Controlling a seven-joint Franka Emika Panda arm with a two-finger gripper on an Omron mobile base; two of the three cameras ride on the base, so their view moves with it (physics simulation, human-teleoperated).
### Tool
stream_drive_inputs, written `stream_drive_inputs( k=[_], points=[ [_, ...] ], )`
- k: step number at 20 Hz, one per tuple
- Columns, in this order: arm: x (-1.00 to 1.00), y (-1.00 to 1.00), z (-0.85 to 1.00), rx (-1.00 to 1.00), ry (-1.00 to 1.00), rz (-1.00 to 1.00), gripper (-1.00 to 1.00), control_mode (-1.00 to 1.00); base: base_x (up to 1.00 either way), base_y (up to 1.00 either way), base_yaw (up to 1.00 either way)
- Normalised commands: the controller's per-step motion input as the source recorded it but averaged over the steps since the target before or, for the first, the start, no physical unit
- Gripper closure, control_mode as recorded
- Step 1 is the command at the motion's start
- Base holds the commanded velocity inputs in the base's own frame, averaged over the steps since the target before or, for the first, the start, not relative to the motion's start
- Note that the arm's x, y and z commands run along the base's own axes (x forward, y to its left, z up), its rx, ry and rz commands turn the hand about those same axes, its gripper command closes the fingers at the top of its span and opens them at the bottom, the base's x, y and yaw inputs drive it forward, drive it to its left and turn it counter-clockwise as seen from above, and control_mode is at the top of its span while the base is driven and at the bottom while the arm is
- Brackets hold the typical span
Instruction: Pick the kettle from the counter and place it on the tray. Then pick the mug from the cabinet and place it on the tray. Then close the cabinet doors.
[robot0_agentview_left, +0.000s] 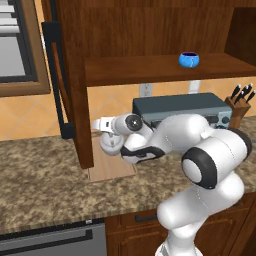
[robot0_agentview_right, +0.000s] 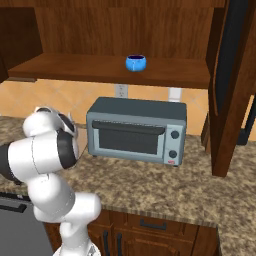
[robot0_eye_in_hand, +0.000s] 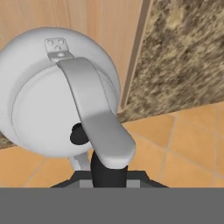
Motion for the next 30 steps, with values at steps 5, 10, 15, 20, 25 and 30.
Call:
stream_drive_inputs(
  k=[5,10,15,20,25,30],
  points=[
    [0.05,0.03,-0.16,0.00,0.00,0.00,1.00,-1.00,0.00,0.00,0.00],
    [0.12,0.01,-0.12,0.00,0.00,0.00,1.00,-1.00,0.00,0.00,0.00],
    [0.10,0.00,-0.10,0.00,0.00,0.00,1.00,-1.00,0.00,0.00,0.00],
    [0.20,0.02,-0.09,0.00,-0.01,0.00,1.00,-1.00,0.00,0.00,0.00],
    [0.18,0.03,-0.04,0.00,-0.03,0.00,1.00,-1.00,0.00,0.00,0.00],
    [0.03,0.00,-0.21,0.00,0.00,0.00,1.00,-1.00,0.00,0.00,0.00]
  ],
)
